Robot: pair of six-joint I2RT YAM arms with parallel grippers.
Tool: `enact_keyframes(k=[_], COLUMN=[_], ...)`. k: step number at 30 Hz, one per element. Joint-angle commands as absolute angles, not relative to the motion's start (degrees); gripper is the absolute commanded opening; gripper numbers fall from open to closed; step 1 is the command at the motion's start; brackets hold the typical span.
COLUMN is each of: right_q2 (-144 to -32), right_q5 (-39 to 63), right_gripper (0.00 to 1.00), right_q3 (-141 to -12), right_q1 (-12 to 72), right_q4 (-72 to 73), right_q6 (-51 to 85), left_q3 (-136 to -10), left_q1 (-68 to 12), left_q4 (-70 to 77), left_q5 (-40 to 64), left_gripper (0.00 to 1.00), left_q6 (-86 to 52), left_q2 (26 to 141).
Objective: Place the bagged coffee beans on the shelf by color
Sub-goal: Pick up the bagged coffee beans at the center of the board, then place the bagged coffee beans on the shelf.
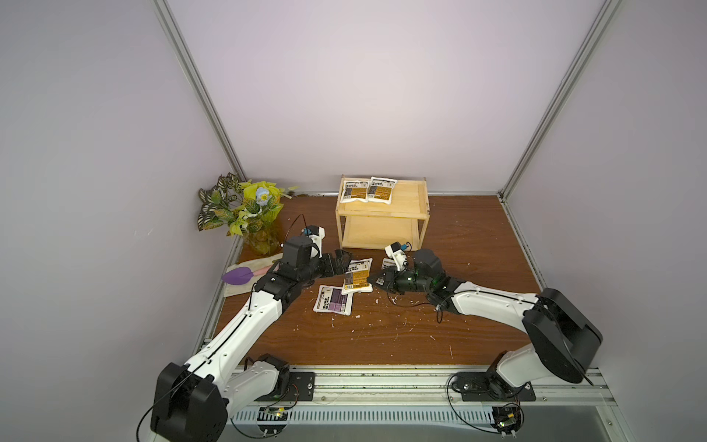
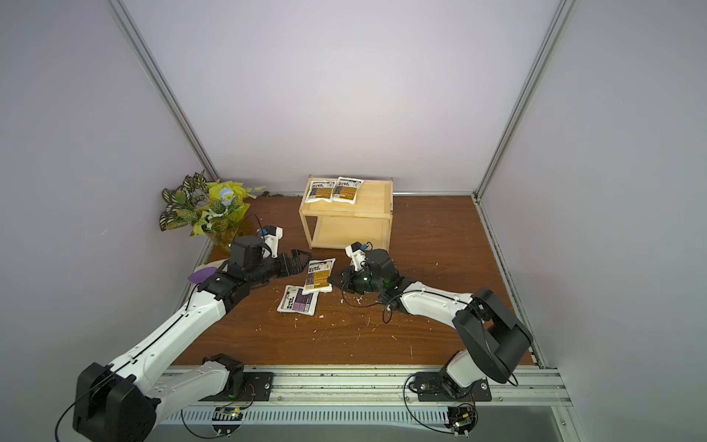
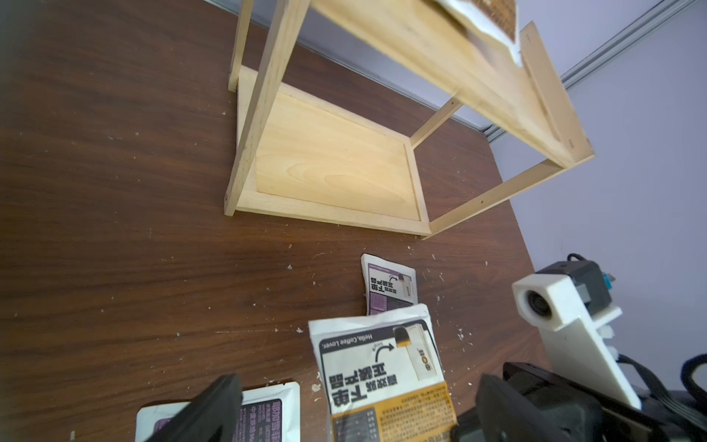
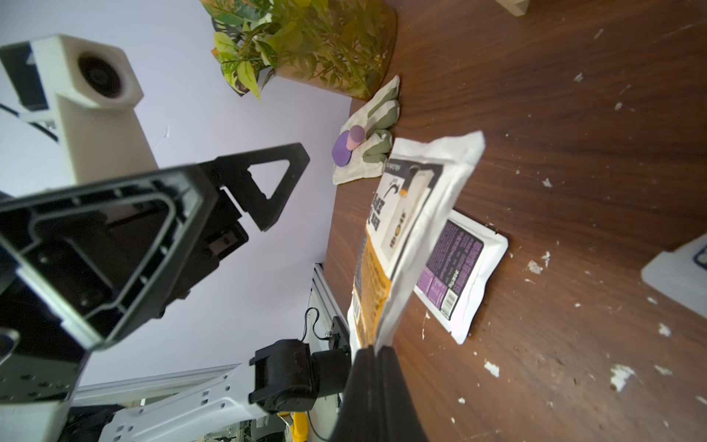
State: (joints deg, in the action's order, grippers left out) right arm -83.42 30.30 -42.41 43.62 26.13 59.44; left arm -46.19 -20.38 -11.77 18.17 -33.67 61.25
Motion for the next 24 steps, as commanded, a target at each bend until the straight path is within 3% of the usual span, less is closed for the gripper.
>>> enact_keyframes(k=[1,14,24], right_q2=[-77.33,-67.03,-70.13], right_q5=[30.15,32.93,38.00], right_gripper=[0.00,0.00,0.00], right_q3=[-44.24,-54.50,-64.36], right_q1=[42.89,32.32,21.72], right_q4=[18.59,4.15,-0.35], right_q6=[54.72,49.06,45.80], left_q3=[-51.58,-66.51,-72.31], left_q1=[-20.64,-20.72,-22.50], left_q4=[-17.43,-19.47,-14.62], left_q5=[18.93,27.43,31.19], left_gripper=[0.99,0.99,1.00], left_q6=[-31.91,-33.30,-36.78], left_q2=[60.44,65.09,71.50])
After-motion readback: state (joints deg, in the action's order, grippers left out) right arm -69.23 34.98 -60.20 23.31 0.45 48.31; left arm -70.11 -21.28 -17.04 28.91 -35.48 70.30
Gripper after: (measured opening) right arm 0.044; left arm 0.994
